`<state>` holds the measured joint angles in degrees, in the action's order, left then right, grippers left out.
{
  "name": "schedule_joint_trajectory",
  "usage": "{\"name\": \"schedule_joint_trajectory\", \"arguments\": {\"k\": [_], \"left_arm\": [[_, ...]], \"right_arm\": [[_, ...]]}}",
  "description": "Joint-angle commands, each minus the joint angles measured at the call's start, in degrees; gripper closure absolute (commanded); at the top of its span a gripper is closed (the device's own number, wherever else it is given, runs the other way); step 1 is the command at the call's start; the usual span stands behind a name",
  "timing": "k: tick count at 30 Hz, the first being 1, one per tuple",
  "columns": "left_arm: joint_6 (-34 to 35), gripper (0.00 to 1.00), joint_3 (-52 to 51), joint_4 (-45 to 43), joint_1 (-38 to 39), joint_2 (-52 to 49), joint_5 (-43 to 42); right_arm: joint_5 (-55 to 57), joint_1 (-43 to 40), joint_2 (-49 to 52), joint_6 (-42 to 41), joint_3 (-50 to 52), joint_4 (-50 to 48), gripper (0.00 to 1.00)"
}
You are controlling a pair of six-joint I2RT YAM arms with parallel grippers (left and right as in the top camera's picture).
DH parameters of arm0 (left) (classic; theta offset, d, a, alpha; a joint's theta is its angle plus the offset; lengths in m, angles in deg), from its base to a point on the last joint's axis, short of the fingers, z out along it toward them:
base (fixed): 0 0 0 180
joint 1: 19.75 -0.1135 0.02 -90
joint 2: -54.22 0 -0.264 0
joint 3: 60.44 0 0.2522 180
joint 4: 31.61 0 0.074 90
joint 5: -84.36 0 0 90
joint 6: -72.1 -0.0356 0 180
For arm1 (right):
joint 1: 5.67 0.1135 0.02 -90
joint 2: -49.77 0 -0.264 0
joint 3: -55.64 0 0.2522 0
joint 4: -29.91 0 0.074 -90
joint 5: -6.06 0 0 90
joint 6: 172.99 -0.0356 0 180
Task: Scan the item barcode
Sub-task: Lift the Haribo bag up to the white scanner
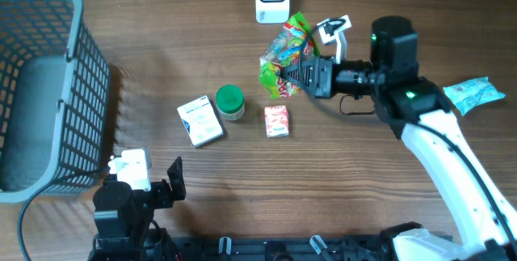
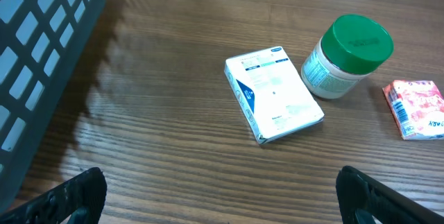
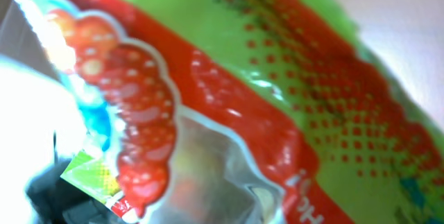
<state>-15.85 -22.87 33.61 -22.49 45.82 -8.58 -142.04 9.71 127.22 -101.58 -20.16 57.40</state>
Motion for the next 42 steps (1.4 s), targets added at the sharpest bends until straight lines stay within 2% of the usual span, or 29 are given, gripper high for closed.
{"name": "schedule_joint_trajectory", "arguments": {"k": [1, 5, 7, 11, 14, 22, 25, 26, 27, 30, 33, 34, 35, 36, 38, 42], "left_arm": [[-0.26, 0.00, -0.35, -0.15, -0.26, 0.17, -0.66], [-0.26, 0.00, -0.37, -0.15, -0.26, 0.17, -0.66], [-0.26, 0.00, -0.37, -0.15, -0.26, 0.17, -0.66], [-0.26, 0.00, -0.37, -0.13, -0.26, 0.17, -0.66], [-0.26, 0.00, -0.37, -0.15, -0.26, 0.17, -0.66], [-0.26, 0.00, -0.37, -0.15, -0.26, 0.17, -0.66], [-0.26, 0.00, -0.37, -0.13, -0.26, 0.17, -0.66], [-0.26, 0.00, -0.37, -0.13, -0.26, 0.17, -0.66], [-0.26, 0.00, -0.37, -0.13, -0.26, 0.17, -0.66], [-0.26, 0.00, -0.37, -0.13, -0.26, 0.17, -0.66], [-0.26, 0.00, -0.35, -0.13, -0.26, 0.17, -0.66], [-0.26, 0.00, -0.35, -0.13, -0.26, 0.17, -0.66], [-0.26, 0.00, -0.35, -0.13, -0.26, 0.17, -0.66], [-0.26, 0.00, -0.37, -0.13, -0.26, 0.17, -0.66], [-0.26, 0.00, -0.37, -0.13, -0.26, 0.17, -0.66], [-0.26, 0.00, -0.35, -0.15, -0.26, 0.17, -0.66]], "right_arm": [[-8.83, 2.14, -1.31, 34.36, -0.68, -3.63, 0.96], [-24.35, 4.57, -0.74, 58.66, -0.61, -13.92, 0.96], [-32.61, 5.88, -0.37, 74.18, -0.61, -18.84, 0.96], [-34.84, 8.76, -0.04, 93.88, -0.61, -20.57, 0.96], [-34.84, 10.29, -0.02, 101.07, -0.61, -20.57, 0.96], [-34.80, 10.38, 4.11, 100.02, -0.59, -20.11, 0.96], [-34.80, 10.45, 6.34, 90.73, -0.59, -20.13, 0.96], [-34.80, 10.45, 6.80, 84.72, -0.59, -20.11, 0.96], [-34.80, 10.45, 7.63, 74.16, -0.59, -20.09, 0.96], [-32.94, 10.45, 9.29, 52.28, -0.52, -20.06, 0.96], [-25.51, 10.45, 11.02, 25.49, -0.52, -20.11, 0.96], [-23.12, 10.45, 11.32, 18.97, -0.52, -20.11, 0.96], [-21.57, 10.43, 11.72, 6.75, -0.52, -19.63, 0.96], [-21.53, 10.43, 11.72, -0.50, -0.52, -18.75, 0.96], [-21.14, 10.45, 11.72, -8.61, -0.52, -18.95, 0.96], [-6.88, 10.45, 11.76, -18.25, -0.52, -17.35, 0.96]]}}
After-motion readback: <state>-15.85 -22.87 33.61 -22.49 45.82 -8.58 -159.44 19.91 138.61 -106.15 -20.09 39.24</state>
